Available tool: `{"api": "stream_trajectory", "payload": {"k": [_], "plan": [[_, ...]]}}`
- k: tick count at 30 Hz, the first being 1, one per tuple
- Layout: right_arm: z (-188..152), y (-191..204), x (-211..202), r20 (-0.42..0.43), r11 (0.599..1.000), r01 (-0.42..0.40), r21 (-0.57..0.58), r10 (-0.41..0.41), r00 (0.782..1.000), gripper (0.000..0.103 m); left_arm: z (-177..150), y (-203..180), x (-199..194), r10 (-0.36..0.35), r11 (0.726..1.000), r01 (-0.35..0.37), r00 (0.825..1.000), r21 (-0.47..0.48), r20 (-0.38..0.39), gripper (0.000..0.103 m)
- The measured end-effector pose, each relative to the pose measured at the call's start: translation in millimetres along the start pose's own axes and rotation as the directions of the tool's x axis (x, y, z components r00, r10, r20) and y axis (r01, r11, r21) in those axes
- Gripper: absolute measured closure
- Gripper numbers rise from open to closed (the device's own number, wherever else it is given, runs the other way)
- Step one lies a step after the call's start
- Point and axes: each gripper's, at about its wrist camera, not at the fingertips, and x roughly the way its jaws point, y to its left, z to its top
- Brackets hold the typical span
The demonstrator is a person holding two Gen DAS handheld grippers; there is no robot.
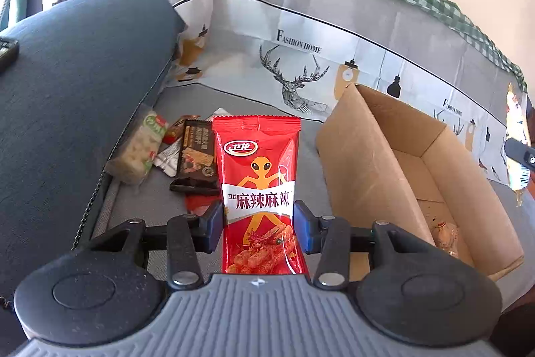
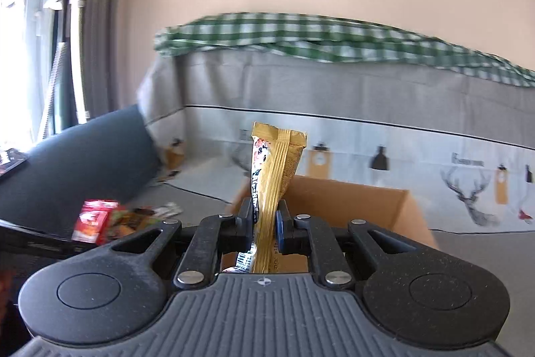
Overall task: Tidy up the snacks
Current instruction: 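Carry the gold bar with the right gripper while the left carries the red pack over the box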
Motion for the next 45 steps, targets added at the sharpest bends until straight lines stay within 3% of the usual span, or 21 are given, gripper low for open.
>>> {"api": "stream_trajectory", "payload": {"k": [5, 10, 17, 33, 45], "plan": [[-21.7, -22.8, 7.9, -0.045, 0.997, 0.052, 0.053, -0.050, 0.998, 0.090, 2.8, -15.6, 0.7, 0.013, 0.999, -0.013, 1.000, 0.038, 0.013, 0.054], [-23.1, -24.4, -5.7, 0.002, 0.998, 0.052, 0.022, -0.053, 0.999, 0.090, 7.6, -37.3, -2.4, 0.026, 0.996, -0.031, 0.998, 0.083, 0.057, 0.054], [-23.3, -35.8, -10.9, 0.012, 0.996, 0.079, 0.035, -0.080, 0.997, 0.090, 14.0, -65.1, -10.5, -0.079, 0.994, 0.066, 0.985, 0.090, 0.151, 0.054], [-18.0, -66.6, 0.1, -0.009, 0.982, 0.127, 0.142, -0.127, 0.992, 0.090, 28.8, -127.8, 33.3, -0.160, 0.980, 0.143, 0.980, 0.134, 0.118, 0.054], [-20.0, -77.1, 26.1, -0.078, 0.959, 0.189, 0.211, -0.177, 0.981, 0.090, 33.9, -173.7, 50.1, -0.271, 0.947, 0.235, 0.950, 0.220, 0.153, 0.054]]}}
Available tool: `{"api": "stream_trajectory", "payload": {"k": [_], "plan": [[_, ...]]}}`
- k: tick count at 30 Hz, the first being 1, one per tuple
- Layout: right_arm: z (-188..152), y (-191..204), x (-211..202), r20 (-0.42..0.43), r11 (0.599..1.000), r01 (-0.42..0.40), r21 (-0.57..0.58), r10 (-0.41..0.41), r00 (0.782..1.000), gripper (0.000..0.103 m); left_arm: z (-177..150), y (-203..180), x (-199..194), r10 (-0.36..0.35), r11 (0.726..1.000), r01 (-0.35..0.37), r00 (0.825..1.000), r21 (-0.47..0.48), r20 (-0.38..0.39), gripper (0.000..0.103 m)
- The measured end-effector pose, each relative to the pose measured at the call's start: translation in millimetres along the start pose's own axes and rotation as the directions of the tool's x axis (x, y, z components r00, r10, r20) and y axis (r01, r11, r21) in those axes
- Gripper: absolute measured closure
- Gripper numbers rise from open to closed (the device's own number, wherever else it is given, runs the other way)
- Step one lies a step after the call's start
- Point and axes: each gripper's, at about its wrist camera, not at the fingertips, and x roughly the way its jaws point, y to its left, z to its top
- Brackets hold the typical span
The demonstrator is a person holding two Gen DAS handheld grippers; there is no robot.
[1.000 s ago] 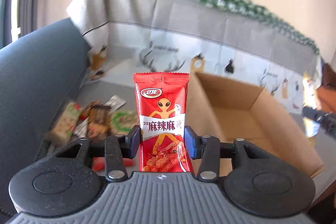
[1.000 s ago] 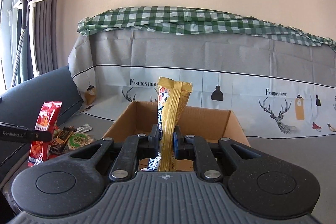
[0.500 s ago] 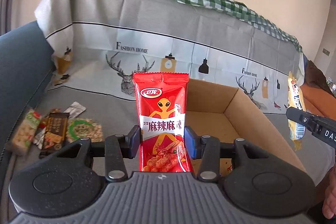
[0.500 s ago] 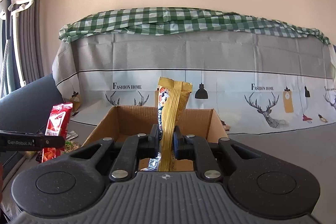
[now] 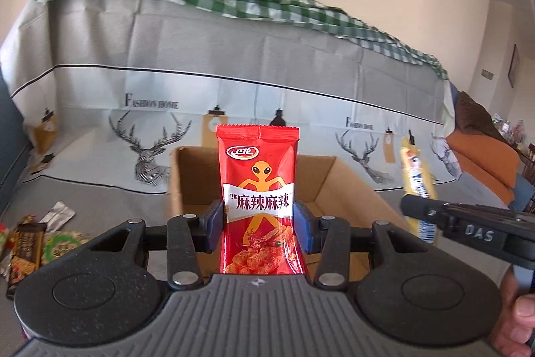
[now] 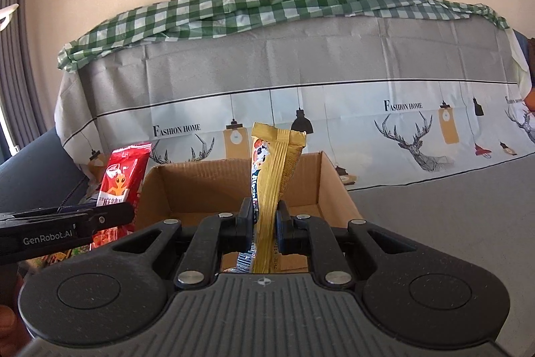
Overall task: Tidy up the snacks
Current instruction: 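Carry the gold bar with the right gripper while the left carries the red pack over the box, then lower the gold bar into the box and open the right gripper while the left releases the red pack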
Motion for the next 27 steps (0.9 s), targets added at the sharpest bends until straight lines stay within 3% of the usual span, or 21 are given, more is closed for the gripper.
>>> {"api": "stream_trajectory", "payload": {"k": [14, 15, 18, 19, 27], "plan": [[-1.8, 7.0, 10.9, -0.011, 1.000, 0.023, -0.009, -0.023, 1.000, 0.089, 3.6, -9.6, 14.9, -0.065, 0.997, 0.065, 0.998, -0.031, -0.004, 0.053], [-1.8, 7.0, 11.6, -0.013, 0.999, 0.033, -0.008, -0.033, 0.999, 0.086, 3.5, -9.8, 15.9, -0.076, 0.997, 0.075, 0.997, -0.035, -0.014, 0.051], [-1.8, 6.1, 13.4, -0.020, 0.998, 0.067, 0.001, -0.067, 0.998, 0.052, 3.7, -10.2, 11.6, -0.086, 0.996, 0.086, 0.996, -0.027, 0.012, 0.032], [-1.5, 5.6, 12.9, -0.015, 0.997, 0.075, 0.004, -0.074, 0.997, 0.048, 4.3, -10.0, 9.6, -0.089, 0.996, 0.089, 0.996, -0.026, 0.024, 0.030], [-2.5, 12.0, 12.4, -0.008, 0.996, 0.090, -0.009, -0.090, 0.996, 0.047, 1.8, -5.4, -0.5, -0.116, 0.993, 0.116, 0.989, -0.002, 0.091, 0.028]]}}
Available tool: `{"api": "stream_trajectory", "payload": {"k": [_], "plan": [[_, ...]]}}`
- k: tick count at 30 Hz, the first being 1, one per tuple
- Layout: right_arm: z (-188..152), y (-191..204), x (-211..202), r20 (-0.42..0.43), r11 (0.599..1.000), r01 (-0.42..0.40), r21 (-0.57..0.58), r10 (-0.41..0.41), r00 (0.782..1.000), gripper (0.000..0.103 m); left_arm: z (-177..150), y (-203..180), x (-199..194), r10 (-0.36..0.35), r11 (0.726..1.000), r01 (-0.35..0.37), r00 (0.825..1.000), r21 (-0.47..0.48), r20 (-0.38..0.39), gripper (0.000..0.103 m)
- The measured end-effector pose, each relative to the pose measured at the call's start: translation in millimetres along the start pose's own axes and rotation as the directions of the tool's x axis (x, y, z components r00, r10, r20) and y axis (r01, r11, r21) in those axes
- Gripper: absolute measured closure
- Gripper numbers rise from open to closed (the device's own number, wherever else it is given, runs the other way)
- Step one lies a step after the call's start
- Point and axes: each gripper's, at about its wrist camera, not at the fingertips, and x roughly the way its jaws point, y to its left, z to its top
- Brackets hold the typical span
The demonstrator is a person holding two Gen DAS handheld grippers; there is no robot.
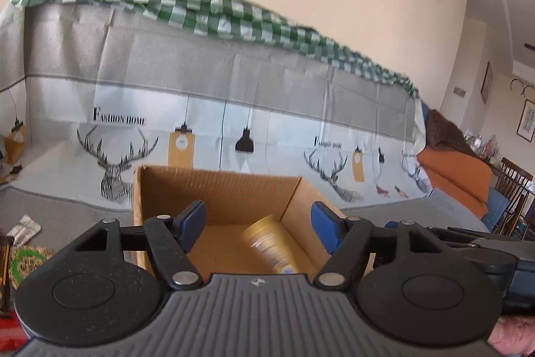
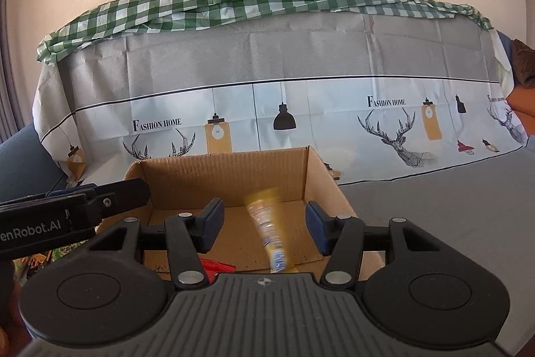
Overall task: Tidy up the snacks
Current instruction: 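Lower the gold bar into the box and open the right gripper while the left releases the red pack, then move both grippers from the box back to the snack pile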
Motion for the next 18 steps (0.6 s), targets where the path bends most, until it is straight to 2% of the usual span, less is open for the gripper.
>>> {"api": "stream_trajectory", "payload": {"k": [5, 8, 18], "plan": [[-1.2, 7.1, -0.9, 0.009, 1.000, 0.015, -0.007, -0.015, 1.000, 0.047, -4.0, -2.3, -9.8, 0.007, 0.997, -0.010, 0.999, 0.071, 0.042, 0.026], [-2.4, 12.0, -3.2, 0.021, 1.000, 0.009, -0.008, -0.009, 1.000, 0.047, -6.5, 1.0, -13.7, 0.021, 0.996, -0.024, 0.999, 0.090, 0.037, 0.025], [-8.5, 30.7, -13.2, 0.061, 0.998, -0.047, 0.052, 0.043, 0.997, 0.046, -12.1, 38.5, -41.9, 0.040, 0.999, -0.040, 0.997, -0.001, -0.061, 0.024]]}}
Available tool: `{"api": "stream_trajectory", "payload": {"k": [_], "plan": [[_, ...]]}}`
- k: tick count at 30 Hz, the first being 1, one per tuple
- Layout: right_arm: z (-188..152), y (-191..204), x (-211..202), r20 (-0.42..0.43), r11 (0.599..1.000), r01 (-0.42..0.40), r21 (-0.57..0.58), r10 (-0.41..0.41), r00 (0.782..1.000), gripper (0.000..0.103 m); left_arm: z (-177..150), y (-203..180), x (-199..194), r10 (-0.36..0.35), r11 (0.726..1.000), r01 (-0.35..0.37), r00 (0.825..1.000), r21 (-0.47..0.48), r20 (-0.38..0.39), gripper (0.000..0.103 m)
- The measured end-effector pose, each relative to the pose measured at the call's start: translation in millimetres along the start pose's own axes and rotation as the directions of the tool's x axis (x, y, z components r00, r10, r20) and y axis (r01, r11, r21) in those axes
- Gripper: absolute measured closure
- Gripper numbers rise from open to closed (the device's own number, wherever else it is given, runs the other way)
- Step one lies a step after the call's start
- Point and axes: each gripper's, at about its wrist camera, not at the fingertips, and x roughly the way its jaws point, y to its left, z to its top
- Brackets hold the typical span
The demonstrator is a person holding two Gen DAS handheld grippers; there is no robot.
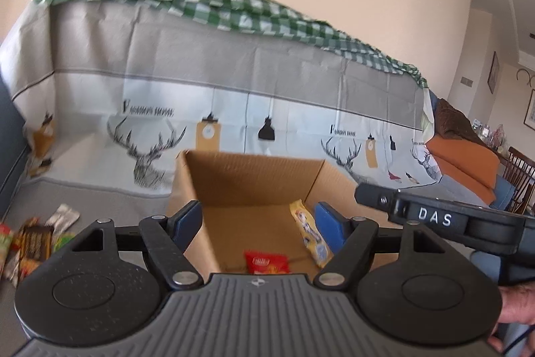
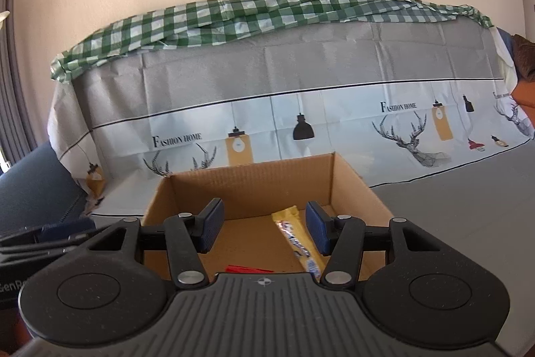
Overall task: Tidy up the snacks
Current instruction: 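Move both grippers from the box back to the snack pile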
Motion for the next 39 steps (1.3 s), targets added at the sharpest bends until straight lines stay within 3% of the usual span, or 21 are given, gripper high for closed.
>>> {"api": "stream_trajectory", "payload": {"k": [2, 4, 6, 8, 9, 15, 18, 21, 28, 36, 39], "plan": [[-2.2, 6.4, -2.9, 0.012, 1.000, -0.020, 0.001, 0.020, 1.000, 0.046, -0.6, 6.8, -8.5, 0.002, 1.000, -0.003, 1.000, -0.019, -0.016, 0.026], [-4.1, 14.6, -6.8, 0.026, 1.000, -0.030, -0.008, 0.030, 0.999, 0.046, 0.3, 13.2, -14.2, 0.006, 1.000, -0.007, 0.999, -0.027, -0.043, 0.038], [-6.0, 21.3, -11.9, 0.047, 0.999, -0.039, -0.014, 0.040, 0.998, 0.046, 1.2, 19.8, -20.2, 0.038, 0.999, -0.039, 0.996, -0.009, -0.076, 0.063], [-7.6, 26.6, -16.9, 0.058, 0.999, -0.050, -0.013, 0.051, 0.997, 0.046, 3.6, 29.5, -27.1, 0.073, 0.997, -0.072, 0.992, 0.014, -0.107, 0.077], [-8.3, 28.5, -18.8, 0.061, 0.998, -0.061, -0.010, 0.061, 0.996, 0.046, 6.6, 36.9, -30.9, 0.085, 0.996, -0.085, 0.990, 0.007, -0.116, 0.080], [-10.1, 37.4, -19.2, 0.036, 0.990, -0.134, 0.038, 0.132, 0.991, 0.045, 24.7, 83.8, -52.8, 0.190, 0.982, -0.189, 0.976, 0.019, -0.103, 0.080], [-12.2, 45.3, -15.5, 0.015, 0.986, -0.155, 0.053, 0.155, 0.988, 0.046, 19.5, 121.5, -58.1, 0.222, 0.957, -0.242, 0.966, -0.161, -0.132, 0.080], [-16.4, 60.8, -13.8, 0.003, 0.983, -0.181, 0.019, 0.181, 0.984, 0.046, 21.1, 141.4, -66.3, 0.230, 0.930, -0.251, 0.967, -0.267, -0.107, 0.080], [-30.0, 105.1, -6.0, -0.044, 0.961, -0.266, -0.072, 0.264, 0.964, 0.046, 22.2, 158.8, -61.3, 0.244, 0.899, -0.275, 0.961, -0.342, -0.134, 0.079], [-52.5, 148.9, 8.2, -0.134, 0.928, -0.355, -0.117, 0.339, 0.931, 0.046, 13.5, 190.3, -59.3, 0.279, 0.820, -0.326, 0.945, -0.471, -0.169, 0.075], [-62.4, 164.8, 16.1, -0.175, 0.913, -0.383, -0.140, 0.358, 0.917, 0.046, 11.0, 197.0, -56.5, 0.291, 0.808, -0.351, 0.936, -0.473, -0.196, 0.074]]}}
